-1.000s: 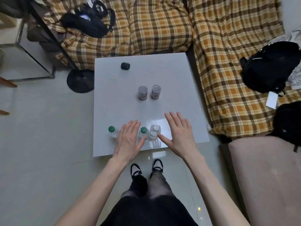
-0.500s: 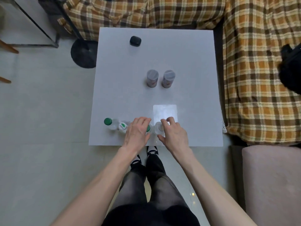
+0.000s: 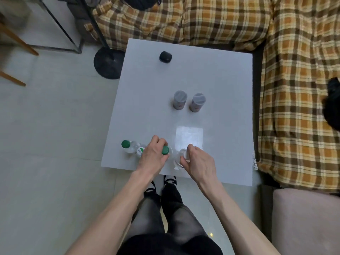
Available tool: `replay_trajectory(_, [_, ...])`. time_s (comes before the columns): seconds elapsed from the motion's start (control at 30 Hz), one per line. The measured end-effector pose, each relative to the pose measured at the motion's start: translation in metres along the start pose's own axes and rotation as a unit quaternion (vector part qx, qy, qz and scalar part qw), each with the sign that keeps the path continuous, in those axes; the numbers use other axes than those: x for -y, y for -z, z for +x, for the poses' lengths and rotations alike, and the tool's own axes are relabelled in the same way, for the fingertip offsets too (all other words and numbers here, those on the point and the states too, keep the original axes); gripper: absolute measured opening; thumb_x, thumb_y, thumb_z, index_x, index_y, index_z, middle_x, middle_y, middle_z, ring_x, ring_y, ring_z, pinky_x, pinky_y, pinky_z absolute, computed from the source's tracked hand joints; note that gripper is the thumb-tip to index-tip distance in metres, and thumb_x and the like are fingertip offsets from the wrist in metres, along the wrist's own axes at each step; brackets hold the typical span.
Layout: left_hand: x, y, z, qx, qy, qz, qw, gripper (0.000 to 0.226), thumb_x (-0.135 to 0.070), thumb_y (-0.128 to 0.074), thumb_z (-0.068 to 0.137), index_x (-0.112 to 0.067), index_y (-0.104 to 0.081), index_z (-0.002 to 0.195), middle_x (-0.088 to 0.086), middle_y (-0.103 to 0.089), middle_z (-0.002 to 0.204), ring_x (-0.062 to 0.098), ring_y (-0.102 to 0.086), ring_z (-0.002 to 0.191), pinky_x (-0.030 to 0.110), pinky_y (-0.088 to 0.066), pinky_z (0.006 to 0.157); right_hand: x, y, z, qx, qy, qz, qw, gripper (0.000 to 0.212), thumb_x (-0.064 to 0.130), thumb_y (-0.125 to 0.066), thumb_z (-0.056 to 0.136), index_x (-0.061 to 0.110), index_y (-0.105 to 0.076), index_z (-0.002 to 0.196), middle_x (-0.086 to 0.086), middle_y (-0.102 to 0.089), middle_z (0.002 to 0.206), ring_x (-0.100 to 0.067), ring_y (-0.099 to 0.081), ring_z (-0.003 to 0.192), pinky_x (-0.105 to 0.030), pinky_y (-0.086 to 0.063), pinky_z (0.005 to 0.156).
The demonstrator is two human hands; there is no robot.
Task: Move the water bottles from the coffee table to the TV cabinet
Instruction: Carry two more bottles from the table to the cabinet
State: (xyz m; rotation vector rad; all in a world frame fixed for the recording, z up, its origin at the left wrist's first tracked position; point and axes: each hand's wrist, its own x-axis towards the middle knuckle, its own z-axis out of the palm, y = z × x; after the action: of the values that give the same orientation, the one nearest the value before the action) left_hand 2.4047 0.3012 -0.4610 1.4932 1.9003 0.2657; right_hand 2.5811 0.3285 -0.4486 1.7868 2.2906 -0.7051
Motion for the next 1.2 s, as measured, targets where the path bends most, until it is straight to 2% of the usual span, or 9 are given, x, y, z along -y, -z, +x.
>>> replay_trajectory(0.13, [-0.021, 0.046, -0.026, -0.048, 0.004, -0.050, 0.998, 0.029, -0.023, -0.078, 0.088, -0.012, -0.063, 0.110, 0.002, -0.054, 0.111, 0.025, -0.061, 0.092, 0.034, -0.048, 0.079, 0.009, 0.045, -0.017, -0.040, 0.030, 0.013, 0.999, 0.032, 0.037, -0.058, 0.092, 0.017, -0.037, 0.080, 0.004, -0.042, 0.067, -0.027, -0.044, 0.065, -0.034, -0.028, 0.054])
replay_trajectory(0.27, [-0.035, 0.106, -0.067, -0.121, 0.007, -0.114, 0.986, 0.028, -0.022, -0.081, 0.082, -0.019, -0.065, 0.104, -0.008, -0.057, 0.103, 0.009, -0.059, 0.085, 0.022, -0.046, 0.073, 0.037, 0.106, -0.040, -0.099, 0.070, 0.048, 0.991, 0.026, 0.038, -0.063, 0.088, 0.018, -0.047, 0.084, 0.004, -0.054, 0.074, -0.024, -0.049, 0.068, -0.034, -0.040, 0.054])
replay_trajectory(0.37, [-0.035, 0.150, -0.099, -0.163, -0.002, -0.148, 0.975, 0.024, -0.022, -0.082, 0.079, -0.024, -0.066, 0.097, -0.010, -0.059, 0.098, 0.004, -0.059, 0.085, 0.011, -0.041, 0.069, 0.072, 0.154, -0.050, -0.140, 0.123, 0.060, 0.981, 0.026, 0.040, -0.065, 0.087, 0.020, -0.048, 0.083, 0.006, -0.052, 0.074, -0.021, -0.046, 0.066, -0.032, -0.032, 0.054])
replay_trajectory(0.6, [-0.010, 0.231, -0.178, -0.295, -0.004, -0.170, 0.940, 0.025, -0.027, -0.086, 0.073, -0.033, -0.067, 0.088, -0.017, -0.058, 0.092, 0.005, -0.059, 0.081, 0.009, -0.041, 0.068, 0.168, 0.231, -0.067, -0.185, 0.256, 0.060, 0.947, 0.029, 0.037, -0.070, 0.087, 0.016, -0.051, 0.078, 0.003, -0.052, 0.069, -0.022, -0.049, 0.062, -0.035, -0.034, 0.052])
replay_trajectory(0.73, [0.020, 0.260, -0.230, -0.380, 0.013, -0.147, 0.913, 0.026, -0.028, -0.089, 0.075, -0.032, -0.068, 0.089, -0.013, -0.059, 0.090, 0.015, -0.059, 0.084, 0.011, -0.040, 0.068, 0.231, 0.246, -0.079, -0.179, 0.354, 0.059, 0.916, 0.037, 0.045, -0.067, 0.092, 0.016, -0.049, 0.078, 0.004, -0.050, 0.067, -0.021, -0.049, 0.061, -0.040, -0.040, 0.052])
replay_trajectory(0.87, [0.058, 0.280, -0.287, -0.467, 0.055, -0.149, 0.870, 0.026, -0.026, -0.091, 0.075, -0.032, -0.070, 0.090, -0.012, -0.061, 0.090, 0.013, -0.058, 0.085, 0.015, -0.040, 0.067, 0.302, 0.247, -0.100, -0.146, 0.459, 0.049, 0.875, 0.042, 0.049, -0.061, 0.096, 0.012, -0.049, 0.079, 0.001, -0.050, 0.069, -0.023, -0.051, 0.063, -0.047, -0.043, 0.057])
replay_trajectory(0.97, [0.091, 0.292, -0.336, -0.524, 0.084, -0.167, 0.831, 0.024, -0.025, -0.089, 0.077, -0.033, -0.070, 0.090, -0.014, -0.061, 0.094, 0.009, -0.057, 0.087, 0.015, -0.041, 0.070, 0.354, 0.239, -0.121, -0.145, 0.503, 0.028, 0.852, 0.040, 0.054, -0.058, 0.096, 0.014, -0.056, 0.087, 0.005, -0.055, 0.076, -0.022, -0.054, 0.070, -0.042, -0.044, 0.059])
replay_trajectory(1.07, [0.124, 0.301, -0.386, -0.569, 0.107, -0.172, 0.797, 0.022, -0.028, -0.088, 0.078, -0.033, -0.072, 0.091, -0.014, -0.062, 0.093, 0.012, -0.058, 0.088, 0.019, -0.043, 0.072, 0.405, 0.227, -0.147, -0.148, 0.543, 0.024, 0.826, 0.038, 0.054, -0.059, 0.095, 0.018, -0.055, 0.087, 0.010, -0.048, 0.071, -0.020, -0.051, 0.068, -0.035, -0.034, 0.055])
replay_trajectory(1.2, [0.165, 0.304, -0.454, -0.624, 0.138, -0.161, 0.752, 0.023, -0.025, -0.090, 0.078, -0.032, -0.072, 0.091, -0.016, -0.062, 0.093, 0.008, -0.058, 0.086, 0.014, -0.041, 0.072, 0.471, 0.200, -0.183, -0.131, 0.599, 0.032, 0.790, 0.039, 0.056, -0.060, 0.095, 0.017, -0.057, 0.090, 0.009, -0.051, 0.071, -0.020, -0.053, 0.067, -0.039, -0.042, 0.056])
